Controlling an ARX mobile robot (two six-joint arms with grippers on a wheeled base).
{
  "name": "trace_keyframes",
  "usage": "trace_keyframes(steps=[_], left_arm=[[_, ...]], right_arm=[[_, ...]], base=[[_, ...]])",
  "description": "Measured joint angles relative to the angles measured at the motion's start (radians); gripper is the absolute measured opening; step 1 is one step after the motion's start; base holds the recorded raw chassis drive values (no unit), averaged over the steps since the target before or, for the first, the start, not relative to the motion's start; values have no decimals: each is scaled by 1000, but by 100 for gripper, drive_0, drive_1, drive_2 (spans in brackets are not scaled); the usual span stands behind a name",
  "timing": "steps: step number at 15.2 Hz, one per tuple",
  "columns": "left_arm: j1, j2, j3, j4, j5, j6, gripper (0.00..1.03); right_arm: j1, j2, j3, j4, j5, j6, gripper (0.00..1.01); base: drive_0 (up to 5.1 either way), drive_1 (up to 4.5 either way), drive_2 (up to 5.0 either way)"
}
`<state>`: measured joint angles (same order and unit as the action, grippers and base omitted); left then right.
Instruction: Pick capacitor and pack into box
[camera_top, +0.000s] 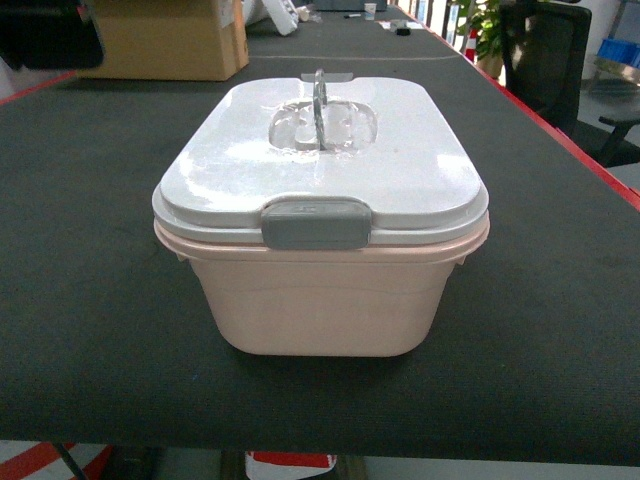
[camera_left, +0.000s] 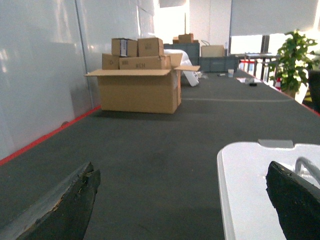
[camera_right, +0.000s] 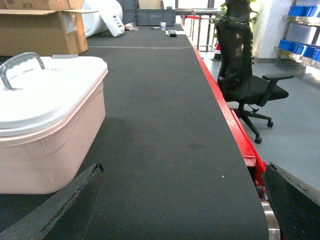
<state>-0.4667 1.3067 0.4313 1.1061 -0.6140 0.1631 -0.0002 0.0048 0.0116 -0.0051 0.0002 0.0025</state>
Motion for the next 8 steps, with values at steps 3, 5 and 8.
trace_keyframes(steps=[3,5,8], left_arm=[[35,-60,-12,-216,128,-44,86],[65,-124,-53,-299,197,-88,78],[173,-286,-172,-344,302,-142,47]], right_arm=[[0,0,0,0,0,0,98],[0,0,0,-1,0,0,98],[0,0,0,0,0,0,98]], base=[[0,0,0],[0,0,0],[0,0,0]])
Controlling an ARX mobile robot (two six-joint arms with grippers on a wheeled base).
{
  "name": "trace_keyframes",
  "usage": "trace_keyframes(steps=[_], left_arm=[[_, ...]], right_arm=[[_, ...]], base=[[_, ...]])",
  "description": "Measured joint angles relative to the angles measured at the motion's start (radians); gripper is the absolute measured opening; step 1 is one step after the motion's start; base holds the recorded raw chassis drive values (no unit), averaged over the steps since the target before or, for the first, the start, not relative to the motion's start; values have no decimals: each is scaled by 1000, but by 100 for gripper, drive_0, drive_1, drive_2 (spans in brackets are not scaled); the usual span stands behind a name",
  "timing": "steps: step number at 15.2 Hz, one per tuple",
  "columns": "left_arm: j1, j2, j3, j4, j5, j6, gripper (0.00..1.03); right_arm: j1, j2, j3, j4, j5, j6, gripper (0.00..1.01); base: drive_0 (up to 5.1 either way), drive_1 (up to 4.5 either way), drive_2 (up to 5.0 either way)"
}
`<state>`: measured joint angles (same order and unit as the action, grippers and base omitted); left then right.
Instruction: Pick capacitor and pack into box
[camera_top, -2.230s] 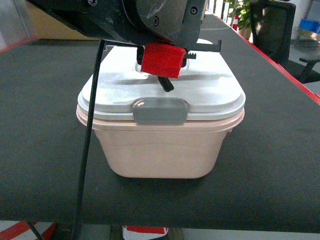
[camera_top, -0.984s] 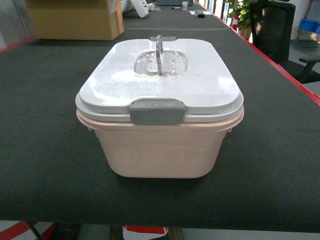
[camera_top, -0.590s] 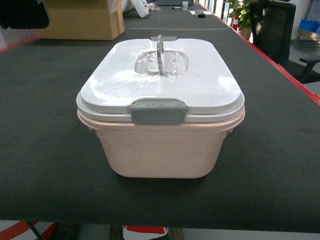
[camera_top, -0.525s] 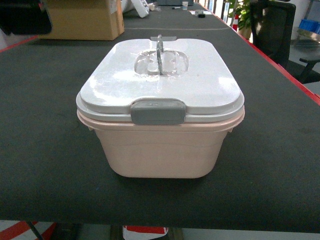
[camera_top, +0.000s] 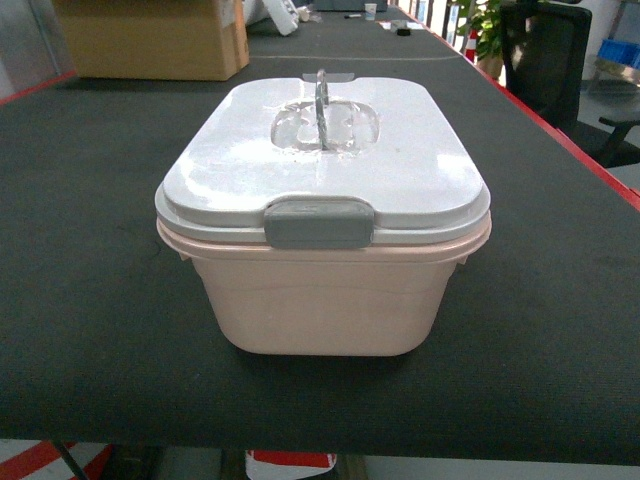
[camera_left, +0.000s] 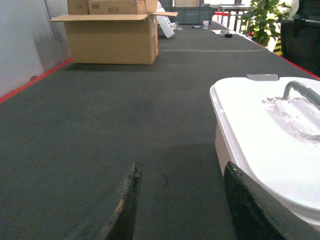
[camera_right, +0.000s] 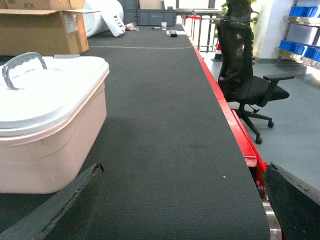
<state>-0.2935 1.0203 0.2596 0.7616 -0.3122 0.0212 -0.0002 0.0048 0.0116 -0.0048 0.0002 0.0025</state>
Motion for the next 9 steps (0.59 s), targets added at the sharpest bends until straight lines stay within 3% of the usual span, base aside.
trace_keyframes(steps=[1,2,5,6,7,9], left_arm=[[32,-50,-47,-15,46,-10,33],[121,-203,-133,-78,132,-18,2],[181,-348,-190,-171,198,-18,2],[297,-441,-244,-177,297,-19,2],[292,-559,-247,-304,312,-19,2],[293,-660,-247,-404,312,-19,2]], right_arm=[[0,0,0,0,0,0,98],[0,0,0,0,0,0,98],[0,0,0,0,0,0,98],[0,0,0,0,1,0,98],[0,0,0,0,0,0,98],[0,0,0,0,0,0,98]], base=[[0,0,0],[0,0,0],[0,0,0],[0,0,0],[0,0,0],[0,0,0]])
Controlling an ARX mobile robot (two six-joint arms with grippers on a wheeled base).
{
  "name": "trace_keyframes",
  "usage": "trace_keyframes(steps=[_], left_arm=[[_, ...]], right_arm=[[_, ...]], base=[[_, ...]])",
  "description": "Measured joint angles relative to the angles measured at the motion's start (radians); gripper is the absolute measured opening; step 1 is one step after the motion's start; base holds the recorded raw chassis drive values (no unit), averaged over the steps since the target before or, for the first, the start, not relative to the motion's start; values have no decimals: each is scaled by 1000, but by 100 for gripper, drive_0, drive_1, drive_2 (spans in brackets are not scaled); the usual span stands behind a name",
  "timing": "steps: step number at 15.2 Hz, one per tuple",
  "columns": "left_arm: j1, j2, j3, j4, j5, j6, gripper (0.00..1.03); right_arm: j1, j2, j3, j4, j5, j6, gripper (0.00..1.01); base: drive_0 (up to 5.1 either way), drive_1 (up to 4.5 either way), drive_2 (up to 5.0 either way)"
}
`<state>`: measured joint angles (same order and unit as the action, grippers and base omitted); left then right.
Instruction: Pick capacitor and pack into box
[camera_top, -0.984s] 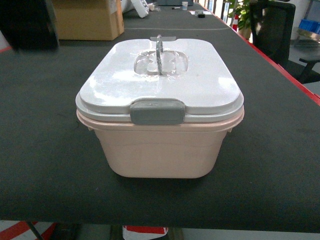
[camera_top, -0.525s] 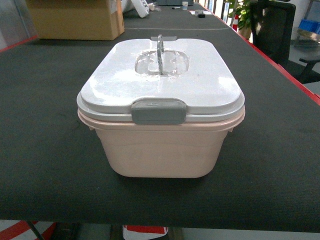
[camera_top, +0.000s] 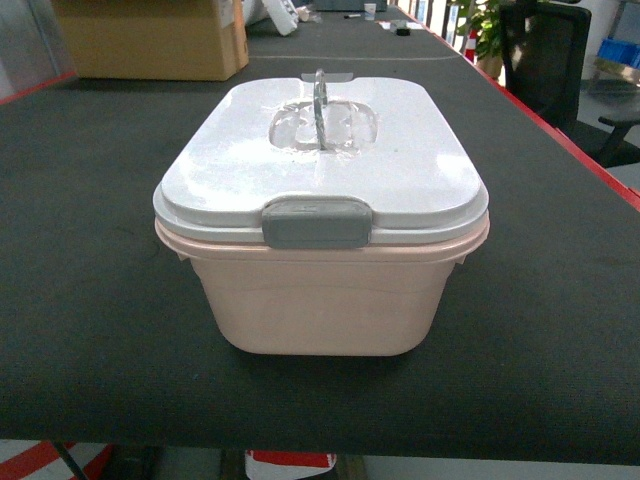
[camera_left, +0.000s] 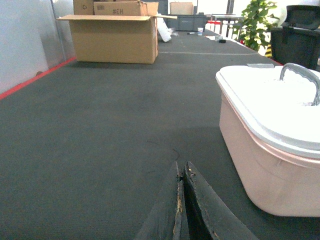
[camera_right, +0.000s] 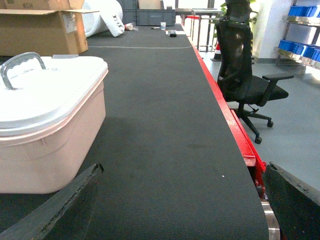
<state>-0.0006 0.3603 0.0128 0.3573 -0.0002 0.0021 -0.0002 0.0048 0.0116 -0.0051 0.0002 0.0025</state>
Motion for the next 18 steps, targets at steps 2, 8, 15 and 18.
trace_keyframes(steps=[2,8,15,18], left_arm=[[0,-58,0,-50,0,0,2],[0,-127,0,-124,0,0,2],[0,-350,1,-362,0,-1,17],[0,-350,1,-362,0,-1,35]], right_arm=[[0,0,0,0,0,0,98],[0,0,0,0,0,0,98],[0,0,0,0,0,0,98],[0,0,0,0,0,0,98]], base=[[0,0,0],[0,0,0],[0,0,0],[0,0,0]])
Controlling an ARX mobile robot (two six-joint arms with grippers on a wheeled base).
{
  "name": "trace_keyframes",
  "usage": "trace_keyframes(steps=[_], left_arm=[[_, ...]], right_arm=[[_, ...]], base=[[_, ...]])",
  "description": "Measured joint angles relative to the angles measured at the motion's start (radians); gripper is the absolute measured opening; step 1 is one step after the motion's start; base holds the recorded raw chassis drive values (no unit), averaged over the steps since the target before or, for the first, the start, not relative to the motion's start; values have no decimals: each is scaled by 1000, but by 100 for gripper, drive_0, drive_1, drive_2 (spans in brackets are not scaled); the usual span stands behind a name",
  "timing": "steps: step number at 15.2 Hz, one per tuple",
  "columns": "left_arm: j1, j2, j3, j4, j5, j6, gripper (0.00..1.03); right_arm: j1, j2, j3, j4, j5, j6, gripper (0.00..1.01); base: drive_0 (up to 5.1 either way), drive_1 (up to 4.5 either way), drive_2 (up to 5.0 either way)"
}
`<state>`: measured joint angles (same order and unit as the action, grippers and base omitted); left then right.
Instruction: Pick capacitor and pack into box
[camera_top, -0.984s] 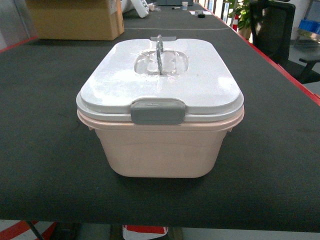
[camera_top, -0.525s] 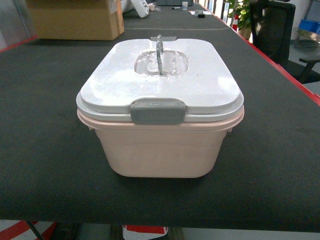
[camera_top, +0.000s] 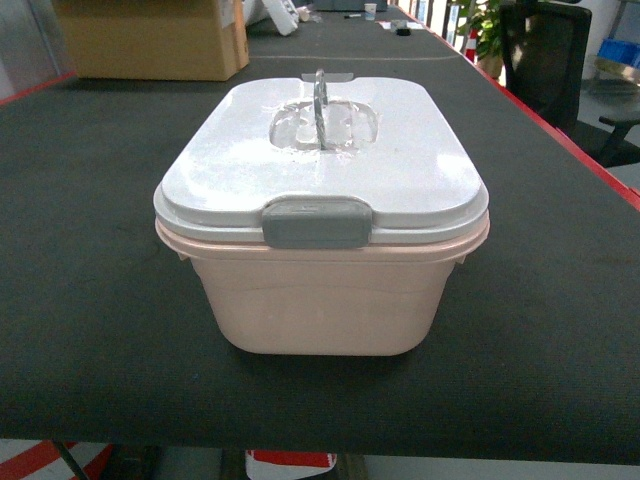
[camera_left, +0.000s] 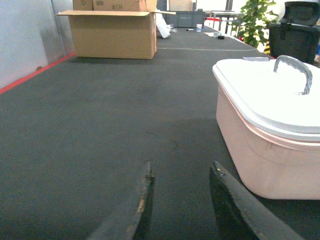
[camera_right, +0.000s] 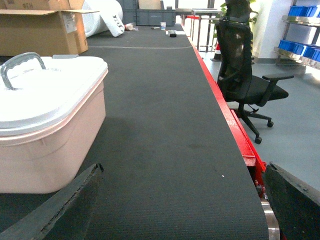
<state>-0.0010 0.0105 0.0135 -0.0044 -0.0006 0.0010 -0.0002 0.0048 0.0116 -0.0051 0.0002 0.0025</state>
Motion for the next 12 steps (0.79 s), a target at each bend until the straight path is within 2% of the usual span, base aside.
trace_keyframes(steps=[7,8,10,11,12], left_arm=[[0,0,0,0,0,0,58],[0,0,0,0,0,0,65],[0,0,0,0,0,0,92],[0,0,0,0,0,1,100],[0,0,0,0,0,0,97]], right_arm=[[0,0,0,0,0,0,98],[0,0,0,0,0,0,98],[0,0,0,0,0,0,98],[0,0,0,0,0,0,98],[0,0,0,0,0,0,98]], base=[[0,0,0],[0,0,0],[0,0,0],[0,0,0],[0,0,0]])
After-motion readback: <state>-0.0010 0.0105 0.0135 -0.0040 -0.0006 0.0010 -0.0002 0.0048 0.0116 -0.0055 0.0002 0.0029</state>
